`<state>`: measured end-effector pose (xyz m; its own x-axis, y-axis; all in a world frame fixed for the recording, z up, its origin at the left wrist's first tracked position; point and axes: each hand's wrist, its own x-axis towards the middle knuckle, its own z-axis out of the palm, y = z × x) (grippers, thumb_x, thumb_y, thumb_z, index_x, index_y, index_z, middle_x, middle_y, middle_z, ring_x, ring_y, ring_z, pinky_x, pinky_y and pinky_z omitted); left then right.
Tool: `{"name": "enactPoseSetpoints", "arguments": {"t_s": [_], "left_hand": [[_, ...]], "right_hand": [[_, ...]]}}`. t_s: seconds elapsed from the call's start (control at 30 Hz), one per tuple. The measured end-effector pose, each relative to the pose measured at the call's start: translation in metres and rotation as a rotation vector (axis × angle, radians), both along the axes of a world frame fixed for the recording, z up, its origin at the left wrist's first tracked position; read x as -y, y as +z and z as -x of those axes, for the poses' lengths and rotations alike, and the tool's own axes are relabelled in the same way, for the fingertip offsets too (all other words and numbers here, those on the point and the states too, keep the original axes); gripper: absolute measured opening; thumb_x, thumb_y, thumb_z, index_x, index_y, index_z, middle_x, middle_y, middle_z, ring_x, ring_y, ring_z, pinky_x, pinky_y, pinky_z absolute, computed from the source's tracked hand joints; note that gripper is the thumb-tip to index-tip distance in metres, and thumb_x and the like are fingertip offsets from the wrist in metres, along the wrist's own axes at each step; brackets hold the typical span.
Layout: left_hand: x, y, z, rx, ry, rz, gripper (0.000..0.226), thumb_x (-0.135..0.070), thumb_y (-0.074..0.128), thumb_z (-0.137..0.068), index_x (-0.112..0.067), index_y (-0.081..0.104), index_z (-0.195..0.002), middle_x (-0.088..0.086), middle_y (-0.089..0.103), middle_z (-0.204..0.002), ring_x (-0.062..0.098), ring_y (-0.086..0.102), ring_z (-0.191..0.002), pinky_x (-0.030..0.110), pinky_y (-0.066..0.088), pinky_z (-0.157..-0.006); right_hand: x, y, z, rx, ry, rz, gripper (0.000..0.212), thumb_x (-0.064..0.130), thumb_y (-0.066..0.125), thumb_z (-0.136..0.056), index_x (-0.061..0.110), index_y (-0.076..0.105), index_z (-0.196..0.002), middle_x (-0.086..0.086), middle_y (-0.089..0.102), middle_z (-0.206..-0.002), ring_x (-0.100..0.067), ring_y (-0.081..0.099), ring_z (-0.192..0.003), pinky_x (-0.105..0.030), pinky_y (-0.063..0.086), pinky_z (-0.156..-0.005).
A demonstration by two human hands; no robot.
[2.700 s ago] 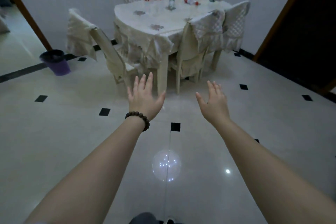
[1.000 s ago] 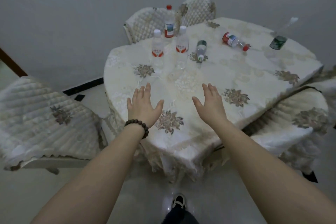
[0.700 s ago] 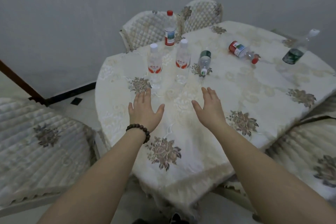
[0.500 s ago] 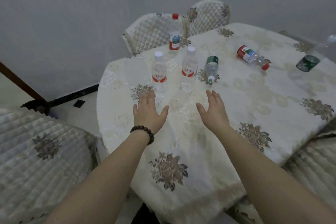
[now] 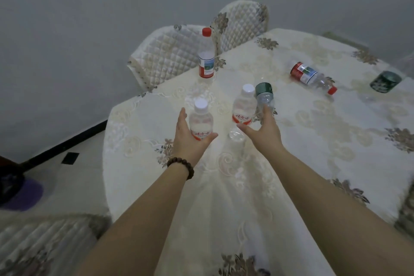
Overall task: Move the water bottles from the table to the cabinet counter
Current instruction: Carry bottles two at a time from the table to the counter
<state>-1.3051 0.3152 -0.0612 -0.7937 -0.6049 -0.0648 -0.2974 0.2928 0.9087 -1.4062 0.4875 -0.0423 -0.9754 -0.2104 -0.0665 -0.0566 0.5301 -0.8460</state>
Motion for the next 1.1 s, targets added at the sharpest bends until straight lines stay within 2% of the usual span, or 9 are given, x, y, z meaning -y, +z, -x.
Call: {"name": "enactPoseSetpoints", "arguments": {"t_s": [0.1,0.2,0.3,0.47,0.6,0.77,0.9,1.0,1.1], "left_hand": [[0.014,-0.01,0.006,-0.045,-0.111,-0.083,0.104,-0.04,0.085,-0.063,-0.036,0.022,-0.146,-0.011,0.046,-0.142,0.009,0.047,-0.127,0.039,0.042,-0.106],[0.021,-0.018,0.009,-0.041,-0.161,-0.1,0.079,-0.036,0.085,-0.062,-0.042,0.041,-0.128,-0.02,0.058,-0.12,0.002,0.057,-0.111,0.04,0.05,-0.097],[0.026,-0.021,0.01,-0.035,-0.169,-0.1,0.067,-0.036,0.086,-0.06,-0.045,0.046,-0.113,-0.019,0.059,-0.112,0.002,0.057,-0.107,0.04,0.05,-0.094],[0.028,-0.015,0.012,-0.048,-0.186,-0.056,0.062,-0.036,0.087,-0.061,-0.035,0.049,-0.109,-0.016,0.059,-0.108,0.007,0.059,-0.104,0.037,0.051,-0.089],[0.019,-0.001,0.02,-0.068,-0.225,-0.049,0.061,-0.039,0.088,-0.06,-0.034,0.05,-0.108,-0.014,0.063,-0.104,0.003,0.062,-0.093,0.034,0.055,-0.082],[-0.024,0.026,0.037,-0.118,-0.339,-0.025,0.058,-0.032,0.088,-0.062,-0.032,0.049,-0.105,-0.022,0.061,-0.095,-0.007,0.06,-0.087,0.021,0.052,-0.075],[-0.077,0.041,0.042,-0.151,-0.478,-0.027,0.057,-0.034,0.088,-0.062,-0.031,0.05,-0.105,-0.022,0.063,-0.093,-0.009,0.06,-0.084,0.017,0.05,-0.07],[-0.125,0.053,0.038,-0.175,-0.584,-0.046,0.058,-0.036,0.088,-0.061,-0.031,0.051,-0.105,-0.02,0.064,-0.096,-0.004,0.062,-0.088,0.018,0.051,-0.072],[-0.179,0.069,0.026,-0.207,-0.714,-0.04,0.058,-0.039,0.087,-0.062,-0.031,0.05,-0.107,-0.021,0.062,-0.095,-0.006,0.061,-0.086,0.015,0.049,-0.068]], "right_hand": [[0.015,-0.006,0.011,-0.003,-0.027,0.061,0.089,0.035,0.081,-0.072,0.025,0.029,-0.144,0.012,0.047,-0.135,-0.007,0.045,-0.118,-0.026,0.036,-0.093],[0.025,-0.015,0.018,-0.006,-0.041,0.093,0.083,0.03,0.081,-0.072,0.027,0.034,-0.14,0.006,0.055,-0.13,-0.011,0.051,-0.114,-0.027,0.038,-0.089],[0.028,-0.021,0.021,-0.009,-0.068,0.105,0.074,0.027,0.081,-0.072,0.024,0.042,-0.135,0.003,0.06,-0.123,-0.014,0.056,-0.11,-0.026,0.041,-0.087],[0.023,-0.016,0.009,-0.007,-0.107,0.097,0.064,0.028,0.08,-0.073,0.022,0.047,-0.126,0.01,0.059,-0.106,-0.011,0.056,-0.097,-0.024,0.04,-0.08],[0.001,-0.006,-0.009,0.001,-0.175,0.123,0.063,0.029,0.081,-0.072,0.023,0.048,-0.125,0.01,0.06,-0.107,-0.011,0.058,-0.098,-0.025,0.044,-0.081],[-0.049,0.014,-0.034,-0.038,-0.32,0.182,0.062,0.034,0.083,-0.069,0.025,0.049,-0.12,0.009,0.064,-0.109,-0.013,0.062,-0.1,-0.034,0.053,-0.087],[-0.1,0.038,-0.064,-0.103,-0.447,0.209,0.06,0.032,0.082,-0.07,0.024,0.05,-0.12,0.008,0.065,-0.11,-0.009,0.062,-0.099,-0.029,0.053,-0.083],[-0.144,0.057,-0.093,-0.137,-0.55,0.235,0.057,0.032,0.083,-0.069,0.026,0.052,-0.117,0.011,0.066,-0.105,-0.002,0.063,-0.093,-0.024,0.052,-0.079],[-0.19,0.076,-0.128,-0.198,-0.667,0.239,0.051,0.029,0.084,-0.069,0.027,0.053,-0.11,0.013,0.066,-0.1,-0.001,0.063,-0.09,-0.025,0.053,-0.079]]}}
